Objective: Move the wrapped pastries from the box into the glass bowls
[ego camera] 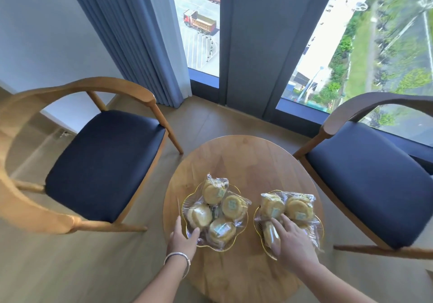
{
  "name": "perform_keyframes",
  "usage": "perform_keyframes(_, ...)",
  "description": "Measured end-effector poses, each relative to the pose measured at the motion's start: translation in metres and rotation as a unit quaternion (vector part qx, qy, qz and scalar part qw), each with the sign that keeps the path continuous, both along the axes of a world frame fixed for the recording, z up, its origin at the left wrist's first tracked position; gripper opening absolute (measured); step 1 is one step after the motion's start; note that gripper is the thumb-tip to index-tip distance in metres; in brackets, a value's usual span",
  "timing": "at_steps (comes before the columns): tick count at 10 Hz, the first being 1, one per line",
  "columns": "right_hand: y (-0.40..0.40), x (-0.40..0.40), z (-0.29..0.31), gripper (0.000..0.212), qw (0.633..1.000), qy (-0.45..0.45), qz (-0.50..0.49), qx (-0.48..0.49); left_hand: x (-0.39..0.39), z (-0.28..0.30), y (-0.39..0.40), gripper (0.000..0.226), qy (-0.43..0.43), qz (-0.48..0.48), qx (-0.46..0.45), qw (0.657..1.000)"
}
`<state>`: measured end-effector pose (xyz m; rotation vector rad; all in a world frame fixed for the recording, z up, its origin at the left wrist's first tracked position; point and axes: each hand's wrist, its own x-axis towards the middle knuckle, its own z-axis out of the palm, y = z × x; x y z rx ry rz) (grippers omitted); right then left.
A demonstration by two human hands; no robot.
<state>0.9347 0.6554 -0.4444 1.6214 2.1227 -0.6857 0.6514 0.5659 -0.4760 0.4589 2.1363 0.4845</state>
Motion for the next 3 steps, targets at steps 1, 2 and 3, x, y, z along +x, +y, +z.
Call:
perform_keyframes(1,-0.011,-0.003,0.015,0.065,1.0,0.0,-0.027,-0.005,0.008,0.0,0.005,0.076,-0.019,-0.036,0.002,0.999)
perform_keyframes(2,-0.011,-0.008,0.052,0.067,0.999,0.024,-0.042,0.013,0.008,0.012,0.007,0.075,-0.021,-0.054,0.025,0.998)
perform_keyframes(3,-0.003,-0.007,0.114,0.062,0.983,0.128,-0.111,0.071,-0.002,0.031,-0.009,0.075,-0.02,-0.095,0.049,0.994)
